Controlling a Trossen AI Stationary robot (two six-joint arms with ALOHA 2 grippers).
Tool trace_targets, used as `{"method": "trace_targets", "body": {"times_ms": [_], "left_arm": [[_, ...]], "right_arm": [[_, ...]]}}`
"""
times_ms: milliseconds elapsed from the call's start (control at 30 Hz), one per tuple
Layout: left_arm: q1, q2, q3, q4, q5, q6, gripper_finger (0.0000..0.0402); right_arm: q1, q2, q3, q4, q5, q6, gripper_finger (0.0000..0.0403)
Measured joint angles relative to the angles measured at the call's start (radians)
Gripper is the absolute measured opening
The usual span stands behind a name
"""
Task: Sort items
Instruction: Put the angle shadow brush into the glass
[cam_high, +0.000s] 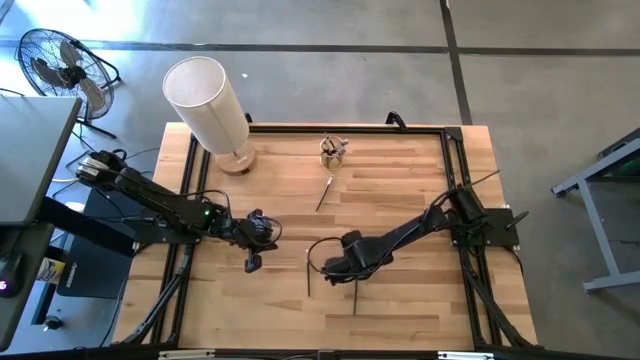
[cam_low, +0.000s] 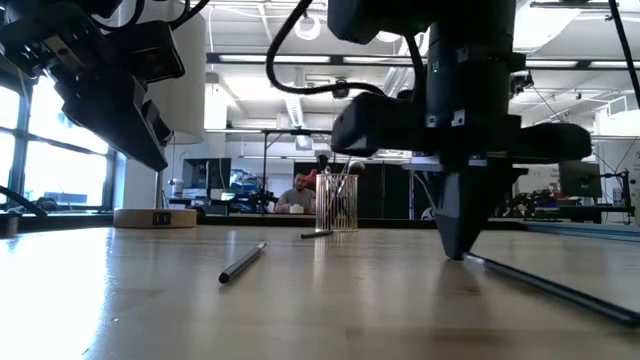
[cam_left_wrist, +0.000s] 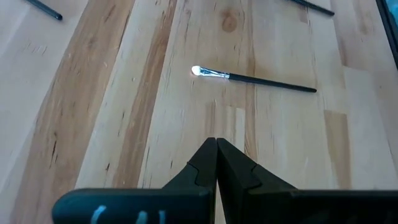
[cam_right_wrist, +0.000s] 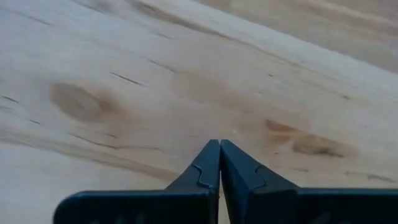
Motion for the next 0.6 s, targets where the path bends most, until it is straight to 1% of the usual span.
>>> {"method": "trace_targets", "body": {"times_ms": [100, 267, 400, 500, 600], "left_arm": [[0.000, 0.000, 0.000, 0.005, -0.002, 0.002, 0.0000], [0.001, 0.000, 0.000, 0.025, -0.010, 0.010, 0.0000], [0.001, 0.000, 0.000, 0.034, -0.012, 0.024, 0.0000], [0.017, 0.000, 0.000, 0.034, -0.010, 0.030, 0.0000], [0.057, 0.000, 0.000, 0.034, -0.009, 0.023, 0.0000]], "right_arm": [[-0.001, -0.036, -0.002, -0.008, 0.061, -0.038, 0.0001], [-0.014, -0.112, -0.001, -0.096, 0.149, -0.168, 0.0001], [-0.058, -0.178, -0.003, -0.154, 0.215, -0.302, 0.0001], [-0.120, -0.252, -0.087, -0.102, 0.233, -0.414, 0.0000], [-0.193, -0.371, -0.260, 0.010, 0.218, -0.479, 0.0000]]}}
